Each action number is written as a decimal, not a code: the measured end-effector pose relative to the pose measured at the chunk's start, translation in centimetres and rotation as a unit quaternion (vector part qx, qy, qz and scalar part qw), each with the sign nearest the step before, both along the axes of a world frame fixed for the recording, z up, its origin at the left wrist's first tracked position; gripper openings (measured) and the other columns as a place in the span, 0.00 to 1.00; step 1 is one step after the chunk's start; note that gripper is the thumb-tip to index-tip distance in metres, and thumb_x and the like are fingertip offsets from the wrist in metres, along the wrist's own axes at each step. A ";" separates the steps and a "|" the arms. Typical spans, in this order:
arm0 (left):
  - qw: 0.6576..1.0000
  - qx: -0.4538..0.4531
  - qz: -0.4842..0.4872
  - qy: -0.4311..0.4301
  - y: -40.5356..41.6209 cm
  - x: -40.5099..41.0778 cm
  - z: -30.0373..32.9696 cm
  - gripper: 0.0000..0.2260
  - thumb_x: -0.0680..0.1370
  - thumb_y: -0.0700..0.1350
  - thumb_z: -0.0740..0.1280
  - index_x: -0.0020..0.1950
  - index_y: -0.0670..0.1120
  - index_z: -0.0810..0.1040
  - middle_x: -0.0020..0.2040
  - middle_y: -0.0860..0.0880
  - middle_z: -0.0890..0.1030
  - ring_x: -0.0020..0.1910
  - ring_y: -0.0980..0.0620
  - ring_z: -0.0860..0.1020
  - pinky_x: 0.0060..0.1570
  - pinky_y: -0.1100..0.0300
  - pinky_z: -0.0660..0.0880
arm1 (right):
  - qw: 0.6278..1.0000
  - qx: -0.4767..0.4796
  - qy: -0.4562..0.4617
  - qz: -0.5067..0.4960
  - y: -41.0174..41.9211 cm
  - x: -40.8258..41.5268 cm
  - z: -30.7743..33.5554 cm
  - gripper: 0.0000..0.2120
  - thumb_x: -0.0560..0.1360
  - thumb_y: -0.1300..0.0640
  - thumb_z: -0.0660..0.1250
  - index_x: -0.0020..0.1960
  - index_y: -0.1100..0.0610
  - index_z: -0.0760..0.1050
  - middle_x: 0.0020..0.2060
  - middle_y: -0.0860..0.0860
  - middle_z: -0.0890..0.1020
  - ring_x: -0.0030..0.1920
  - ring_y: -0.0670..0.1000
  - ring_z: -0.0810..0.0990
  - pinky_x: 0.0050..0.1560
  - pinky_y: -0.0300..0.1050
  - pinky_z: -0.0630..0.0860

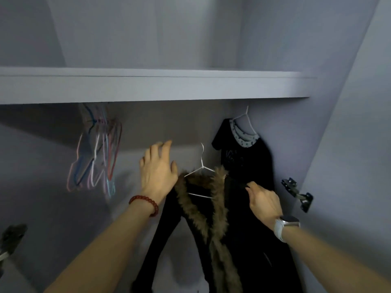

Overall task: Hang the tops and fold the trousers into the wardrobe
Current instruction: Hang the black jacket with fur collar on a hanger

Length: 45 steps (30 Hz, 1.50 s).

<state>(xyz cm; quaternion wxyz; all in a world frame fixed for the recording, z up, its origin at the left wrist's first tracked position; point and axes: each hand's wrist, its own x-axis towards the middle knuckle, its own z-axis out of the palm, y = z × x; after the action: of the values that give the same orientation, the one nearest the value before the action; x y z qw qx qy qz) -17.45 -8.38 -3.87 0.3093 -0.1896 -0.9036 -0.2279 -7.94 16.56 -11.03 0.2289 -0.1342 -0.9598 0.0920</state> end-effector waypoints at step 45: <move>0.994 -0.010 0.008 0.109 0.3 5.3 -0.4 0.21 0.71 0.50 0.56 0.59 0.43 0.77 0.55 0.43 0.79 0.54 0.43 0.78 0.58 0.39 0.69 | 0.951 -0.247 0.045 0.179 -4.7 0.4 5.9 0.13 0.78 0.61 0.60 0.61 0.58 0.75 0.52 0.48 0.79 0.56 0.46 0.75 0.59 0.39 0.69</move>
<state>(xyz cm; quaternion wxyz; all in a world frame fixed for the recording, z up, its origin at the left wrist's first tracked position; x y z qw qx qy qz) -12.17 -8.08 -4.30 0.4057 -0.2091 -0.8682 -0.1948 -7.53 11.84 -5.17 0.2112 -0.0087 -0.9038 0.3720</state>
